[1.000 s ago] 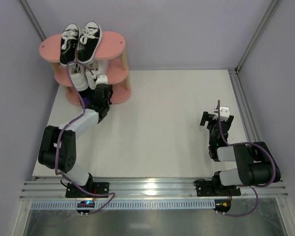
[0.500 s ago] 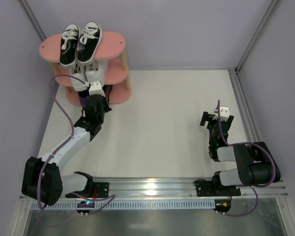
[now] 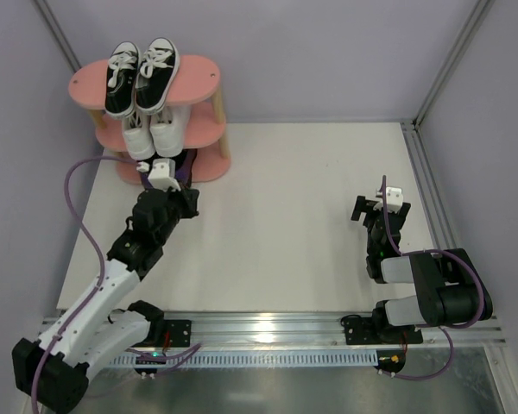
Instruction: Place and organize the shoes onto the shoe shelf
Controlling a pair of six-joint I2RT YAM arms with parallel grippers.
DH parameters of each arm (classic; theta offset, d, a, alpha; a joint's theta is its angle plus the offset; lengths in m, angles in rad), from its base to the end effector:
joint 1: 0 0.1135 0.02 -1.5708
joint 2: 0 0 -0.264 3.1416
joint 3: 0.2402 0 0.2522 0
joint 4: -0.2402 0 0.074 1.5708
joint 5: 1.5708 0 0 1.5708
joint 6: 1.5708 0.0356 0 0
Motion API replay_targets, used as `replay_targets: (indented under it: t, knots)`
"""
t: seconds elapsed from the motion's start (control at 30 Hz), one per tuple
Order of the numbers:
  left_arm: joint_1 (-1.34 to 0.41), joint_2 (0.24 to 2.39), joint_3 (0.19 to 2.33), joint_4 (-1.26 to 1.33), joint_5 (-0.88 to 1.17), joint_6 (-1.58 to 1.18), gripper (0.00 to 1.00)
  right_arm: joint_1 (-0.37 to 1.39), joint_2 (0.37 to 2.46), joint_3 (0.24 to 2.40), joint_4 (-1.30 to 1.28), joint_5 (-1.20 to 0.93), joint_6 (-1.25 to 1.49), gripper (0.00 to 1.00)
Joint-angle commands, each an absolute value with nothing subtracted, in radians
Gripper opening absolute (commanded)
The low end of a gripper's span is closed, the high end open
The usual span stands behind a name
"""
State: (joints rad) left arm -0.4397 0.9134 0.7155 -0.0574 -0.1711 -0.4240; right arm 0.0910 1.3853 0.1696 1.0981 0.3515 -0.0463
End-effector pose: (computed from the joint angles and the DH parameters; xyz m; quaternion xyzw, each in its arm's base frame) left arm 0.1982 -0.0865 0.3056 -0.0460 0.7889 -0.1935 0.5815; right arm 0.2196 0.0077 0.1516 0.0654 0.7422 -0.1160 0.6569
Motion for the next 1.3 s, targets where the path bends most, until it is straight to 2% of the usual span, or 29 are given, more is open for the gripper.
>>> replay_targets:
  t: [0.0, 0.13, 0.2, 0.3, 0.47, 0.67, 0.93, 0.97, 1.0, 1.07, 1.1, 1.27]
  knots:
    - [-0.439, 0.772, 0.698, -0.202, -0.181, -0.431, 0.0, 0.089, 1.374, 0.183, 1.175, 0.344, -0.026, 0.97]
    - [-0.437, 0.57, 0.764, -0.522, -0.398, -0.482, 0.0, 0.089, 1.373, 0.183, 1.175, 0.345, -0.026, 0.97]
    - [-0.437, 0.381, 0.759, -0.578, -0.573, -0.517, 0.0, 0.089, 1.373, 0.181, 1.175, 0.342, -0.026, 0.97]
    - [-0.439, 0.226, 0.764, -0.641, -0.678, -0.499, 0.0, 0.087, 1.371, 0.184, 1.173, 0.344, -0.026, 0.97]
    - [-0.437, 0.29, 0.804, -0.772, -0.644, -0.548, 0.0, 0.087, 1.371, 0.183, 1.175, 0.345, -0.026, 0.97]
    - [-0.437, 0.337, 0.784, -0.637, -0.598, -0.543, 0.0, 0.087, 1.373, 0.183, 1.175, 0.342, -0.026, 0.97]
    - [-0.439, 0.561, 0.842, -0.413, -0.467, -0.474, 0.0, 0.089, 1.373, 0.184, 1.175, 0.344, -0.026, 0.97]
    - [-0.437, 0.612, 0.853, -0.405, -0.456, -0.463, 0.08, 0.087, 1.371, 0.183, 1.175, 0.342, -0.026, 0.97]
    - [-0.439, 0.633, 0.886, -0.396, -0.436, -0.439, 0.37, 0.089, 1.373, 0.183, 1.174, 0.345, -0.026, 0.97]
    - [-0.439, 0.675, 0.91, -0.364, -0.408, -0.414, 0.61, 0.087, 1.373, 0.183, 1.175, 0.344, -0.026, 0.97]
    - [-0.439, 0.701, 0.92, -0.353, -0.399, -0.408, 0.69, 0.087, 1.373, 0.183, 1.175, 0.344, -0.026, 0.97]
    - [-0.437, 0.722, 0.969, -0.357, -0.44, -0.436, 0.88, 0.089, 1.371, 0.183, 1.174, 0.342, -0.026, 0.97]
